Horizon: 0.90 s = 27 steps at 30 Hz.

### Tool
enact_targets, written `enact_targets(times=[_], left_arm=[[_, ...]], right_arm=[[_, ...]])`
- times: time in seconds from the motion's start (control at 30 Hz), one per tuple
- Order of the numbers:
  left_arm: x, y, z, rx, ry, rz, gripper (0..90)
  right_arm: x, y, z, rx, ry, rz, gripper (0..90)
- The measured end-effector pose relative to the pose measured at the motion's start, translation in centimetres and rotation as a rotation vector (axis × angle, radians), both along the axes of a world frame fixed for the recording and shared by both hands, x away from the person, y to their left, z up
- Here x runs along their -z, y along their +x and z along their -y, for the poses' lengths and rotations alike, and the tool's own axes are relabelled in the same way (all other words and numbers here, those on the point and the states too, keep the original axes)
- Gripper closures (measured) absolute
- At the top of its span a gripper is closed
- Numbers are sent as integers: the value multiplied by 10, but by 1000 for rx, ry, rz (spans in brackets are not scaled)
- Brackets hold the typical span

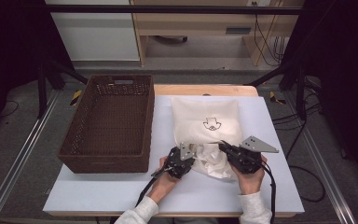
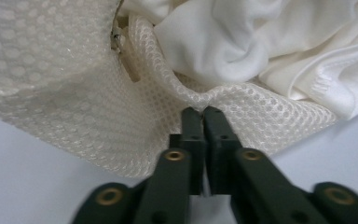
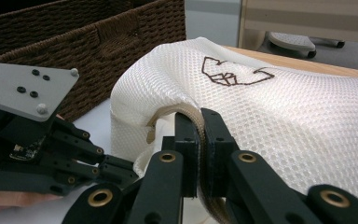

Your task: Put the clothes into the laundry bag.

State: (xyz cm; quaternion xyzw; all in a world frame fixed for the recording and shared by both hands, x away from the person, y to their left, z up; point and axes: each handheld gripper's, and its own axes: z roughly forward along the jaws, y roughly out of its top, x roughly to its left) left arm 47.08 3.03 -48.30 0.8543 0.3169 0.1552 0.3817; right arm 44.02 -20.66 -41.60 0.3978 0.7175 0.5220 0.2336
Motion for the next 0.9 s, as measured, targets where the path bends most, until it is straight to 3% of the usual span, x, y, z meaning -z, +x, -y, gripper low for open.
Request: enact_targets(times=[0.17,0.37,0.43,0.47,0.5,0.6,0.63,0.7,0.73,0.77,0.8,0.9], left_arm=[[-5,-13,-9,9,0,22,894],[-2,-19,-18,19,-7,4,859],[-5,-19,-15,6,-9,20,692],[-8,-19,-12,0,-17,33,692],[-11,-18,-9,-10,-22,53,542],[-19,-8,4,-37,-7,88,505],[-17,-4,8,-46,15,88,512],[-15,1,11,-51,19,85,545],[-9,9,15,-57,16,65,578],[-9,9,15,-57,16,65,620],[-6,12,15,-47,-3,25,690],[-7,11,14,-55,11,28,830]], right_arm=[[0,0,1,1,3,-3,866],[0,0,0,4,-1,-2,865],[0,0,-1,4,-4,-1,865],[0,0,-1,4,-3,-1,866],[0,0,0,3,-3,-1,865],[0,0,0,4,-2,-1,865],[0,0,0,4,-2,-1,865],[0,0,0,3,-2,-1,865],[0,0,-1,3,-3,-1,865],[0,0,-1,3,-3,-1,865],[0,0,0,2,0,-1,865],[0,0,1,2,1,-2,866]])
